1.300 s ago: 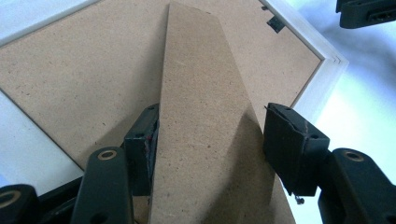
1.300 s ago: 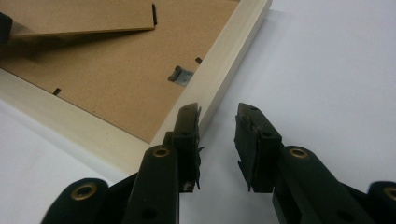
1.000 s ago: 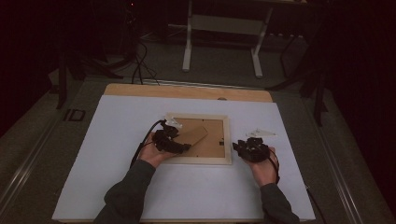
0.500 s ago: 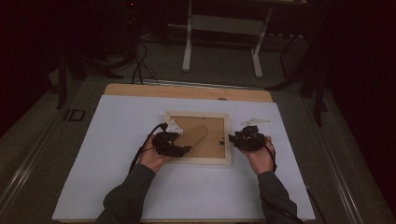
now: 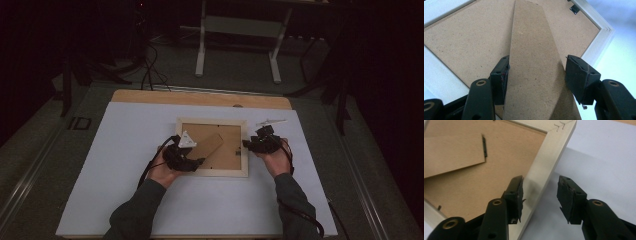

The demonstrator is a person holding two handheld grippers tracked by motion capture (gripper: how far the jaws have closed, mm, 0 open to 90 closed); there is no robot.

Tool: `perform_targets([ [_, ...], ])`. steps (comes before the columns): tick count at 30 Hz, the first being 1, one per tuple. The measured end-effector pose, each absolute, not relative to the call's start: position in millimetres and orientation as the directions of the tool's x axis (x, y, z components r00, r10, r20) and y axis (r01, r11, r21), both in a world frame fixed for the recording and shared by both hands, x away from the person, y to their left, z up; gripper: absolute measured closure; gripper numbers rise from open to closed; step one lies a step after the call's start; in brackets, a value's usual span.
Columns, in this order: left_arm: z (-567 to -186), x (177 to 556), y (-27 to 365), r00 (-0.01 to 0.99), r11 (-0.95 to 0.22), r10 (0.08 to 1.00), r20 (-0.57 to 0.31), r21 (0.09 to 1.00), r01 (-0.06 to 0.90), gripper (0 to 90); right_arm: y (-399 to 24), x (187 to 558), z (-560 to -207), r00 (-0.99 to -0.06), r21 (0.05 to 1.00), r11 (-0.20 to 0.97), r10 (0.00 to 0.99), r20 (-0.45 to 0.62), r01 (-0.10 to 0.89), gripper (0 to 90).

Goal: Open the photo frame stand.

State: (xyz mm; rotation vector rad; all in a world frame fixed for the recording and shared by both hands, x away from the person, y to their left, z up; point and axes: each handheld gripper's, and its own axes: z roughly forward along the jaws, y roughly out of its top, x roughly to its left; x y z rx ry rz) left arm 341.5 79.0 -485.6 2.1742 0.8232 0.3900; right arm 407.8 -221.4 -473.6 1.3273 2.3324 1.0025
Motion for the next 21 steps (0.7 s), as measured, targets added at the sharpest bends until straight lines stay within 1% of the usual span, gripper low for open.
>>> perform_targets([
  [5, -485.3, 338.4, 78.4, 0.745, -0.505, 0.667, 0.033, 0.755, 0.419, 41.5, -220.6, 413.2, -474.7, -0.546, 0.672, 0.346, 0.831, 0.104, 0.654, 53.0],
  [9, -485.1, 336.1, 77.7, 0.744, -0.51, 0.667, 0.049, 0.758, 0.407, 41.5, -219.5, 418.4, -474.4, -0.55, 0.659, 0.332, 0.822, 0.148, 0.674, 51.0],
  [20, -484.6, 331.8, 76.0, 0.747, -0.525, 0.659, 0.089, 0.766, 0.372, 41.5, -221.4, 427.2, -474.6, -0.538, 0.645, 0.293, 0.814, 0.219, 0.706, 51.8],
  [21, -484.8, 331.6, 75.9, 0.747, -0.525, 0.658, 0.091, 0.767, 0.369, 41.5, -223.0, 428.9, -474.8, -0.535, 0.637, 0.284, 0.809, 0.242, 0.717, 51.8],
])
